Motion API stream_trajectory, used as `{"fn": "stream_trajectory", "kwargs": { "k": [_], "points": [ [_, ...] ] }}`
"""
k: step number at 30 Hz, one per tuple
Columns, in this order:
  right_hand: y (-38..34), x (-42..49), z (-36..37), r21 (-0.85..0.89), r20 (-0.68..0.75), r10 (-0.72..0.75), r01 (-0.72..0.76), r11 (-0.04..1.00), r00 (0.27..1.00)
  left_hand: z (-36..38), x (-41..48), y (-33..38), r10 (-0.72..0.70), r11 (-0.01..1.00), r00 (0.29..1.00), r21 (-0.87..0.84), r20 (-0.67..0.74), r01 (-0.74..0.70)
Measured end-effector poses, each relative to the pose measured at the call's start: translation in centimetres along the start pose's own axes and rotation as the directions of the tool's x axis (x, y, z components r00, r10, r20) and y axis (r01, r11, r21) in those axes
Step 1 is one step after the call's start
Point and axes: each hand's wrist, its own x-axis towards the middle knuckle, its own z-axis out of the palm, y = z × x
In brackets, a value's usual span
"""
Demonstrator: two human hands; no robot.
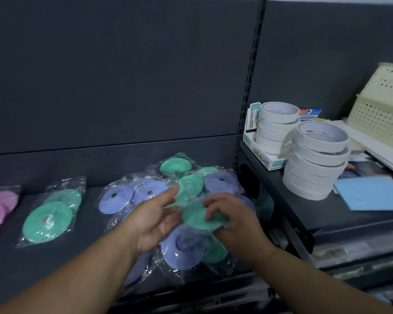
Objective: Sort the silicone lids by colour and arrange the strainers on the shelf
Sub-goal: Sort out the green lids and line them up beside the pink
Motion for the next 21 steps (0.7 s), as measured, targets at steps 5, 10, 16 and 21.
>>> {"fn": "stream_trajectory", "kwargs": {
  "k": [5, 10, 16, 21],
  "points": [
    [1.0, -1.6, 1.4, 0.097, 0.217, 0.009, -0.031, 0.995, 0.976, -1.0, -0.2, -2.1, -0.014, 0.991, 0.995, 0.134, -0.094, 0.027],
    [1.1, -1.6, 2.1, 0.116, 0.241, -0.011, -0.017, 0.993, 0.971, -0.5, -0.8, -2.8, 0.012, 0.990, 0.995, 0.143, -0.100, 0.003],
    [1.8, -1.5, 0.4, -0.191, 0.075, 0.260, -0.241, 0.951, 0.963, -1.3, -0.2, -2.7, 0.165, 0.981, 0.966, 0.134, -0.199, -0.140],
    [2.3, -1.5, 0.1, -0.500, 0.252, 0.537, -0.366, 0.785, 0.805, -3.0, 0.0, -3.7, 0.254, 0.961, 0.940, 0.170, -0.230, -0.218]
  ]
}}
